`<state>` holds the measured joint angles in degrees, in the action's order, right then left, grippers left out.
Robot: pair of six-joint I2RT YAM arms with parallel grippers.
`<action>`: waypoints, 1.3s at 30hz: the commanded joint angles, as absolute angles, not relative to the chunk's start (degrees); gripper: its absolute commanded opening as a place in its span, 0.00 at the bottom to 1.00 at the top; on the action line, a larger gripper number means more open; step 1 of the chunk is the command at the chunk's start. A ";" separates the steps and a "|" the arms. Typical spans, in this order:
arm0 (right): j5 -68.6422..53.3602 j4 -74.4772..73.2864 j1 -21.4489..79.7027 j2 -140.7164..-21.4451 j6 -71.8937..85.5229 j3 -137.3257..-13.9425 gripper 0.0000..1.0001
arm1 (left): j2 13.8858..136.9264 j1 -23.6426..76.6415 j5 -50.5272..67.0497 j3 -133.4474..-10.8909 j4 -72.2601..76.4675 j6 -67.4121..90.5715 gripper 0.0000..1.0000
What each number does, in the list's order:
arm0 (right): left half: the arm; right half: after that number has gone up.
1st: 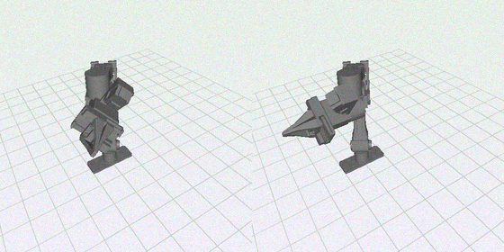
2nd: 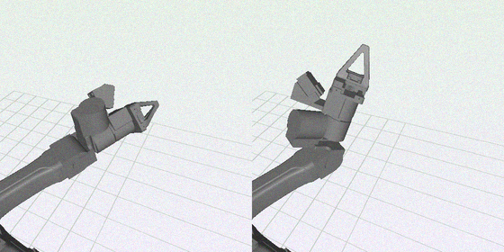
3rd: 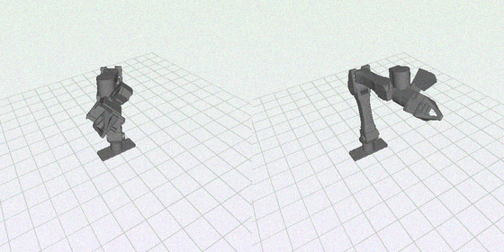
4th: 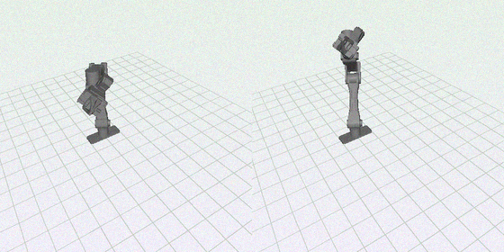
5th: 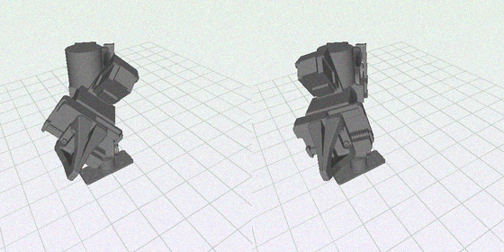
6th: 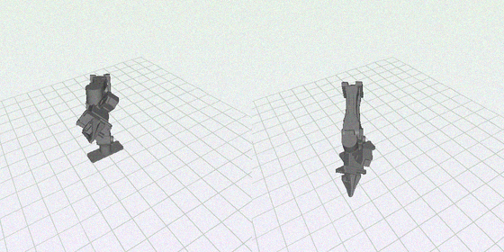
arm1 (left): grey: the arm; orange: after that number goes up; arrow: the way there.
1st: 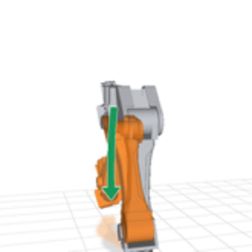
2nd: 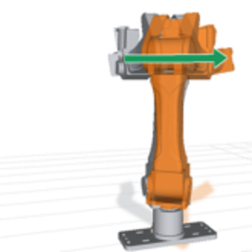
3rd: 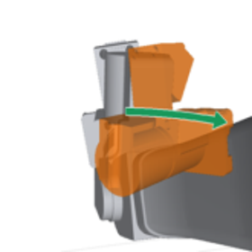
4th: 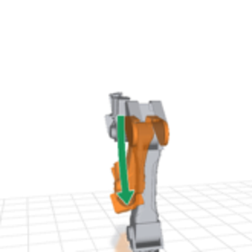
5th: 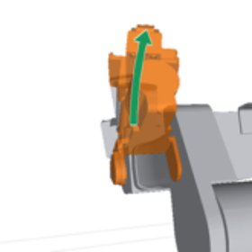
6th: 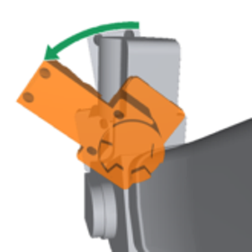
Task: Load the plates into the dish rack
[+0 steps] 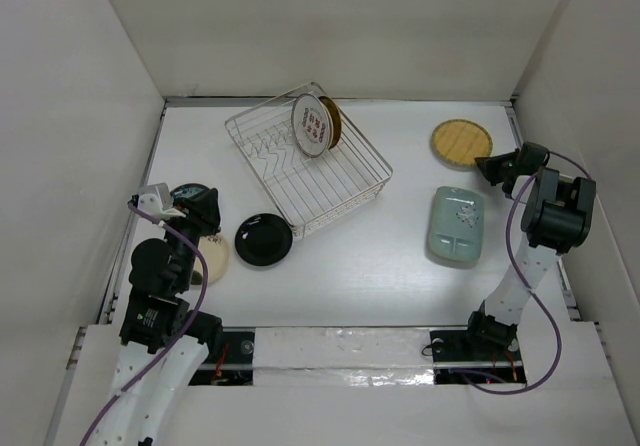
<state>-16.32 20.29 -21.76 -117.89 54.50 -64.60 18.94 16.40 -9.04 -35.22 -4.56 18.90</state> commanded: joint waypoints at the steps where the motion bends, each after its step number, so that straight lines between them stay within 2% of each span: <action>1: -20.30 24.68 -22.15 -119.00 59.85 -65.57 0.01 | 18.72 16.61 -9.40 -35.33 -2.37 18.11 0.18; 4: -18.29 31.08 -22.15 -115.50 60.21 -61.20 0.00 | 18.98 16.61 -9.49 -35.33 -2.37 18.11 0.18; 8: -15.82 32.70 -19.26 -106.54 55.83 -60.90 0.00 | 19.60 16.61 -9.41 -35.42 -2.20 18.02 0.18; 12: -6.10 24.71 -7.26 -94.43 40.66 -68.01 0.00 | 19.60 16.61 -9.49 -35.33 -2.28 18.02 0.18; 16: -0.27 17.52 5.22 -91.58 28.59 -77.41 0.00 | 19.51 16.61 -9.58 -35.25 -2.37 17.84 0.18; 22: 9.13 4.43 19.93 -98.86 13.29 -97.68 0.00 | 19.34 16.61 -9.58 -35.24 -2.46 17.93 0.18; 27: 17.82 -5.52 29.87 -110.55 4.42 -113.88 0.00 | 18.98 16.61 -9.84 -35.25 -2.46 17.93 0.18; 28: 23.76 -10.15 32.84 -115.26 1.35 -120.78 0.00 | 18.90 16.61 -9.76 -35.24 -2.55 17.84 0.18; 34: 27.94 -13.71 36.29 -122.85 -1.58 -129.54 0.00 | 18.81 16.61 -9.67 -35.24 -2.46 17.93 0.18; 39: 28.39 -15.03 38.23 -126.12 -1.76 -130.78 0.00 | 18.81 16.61 -9.49 -35.24 -2.46 17.93 0.18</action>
<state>24.67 -15.57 37.28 -127.11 0.64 -126.72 19.14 16.40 -9.37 -35.22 -4.56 18.48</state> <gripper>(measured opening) 0.079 0.175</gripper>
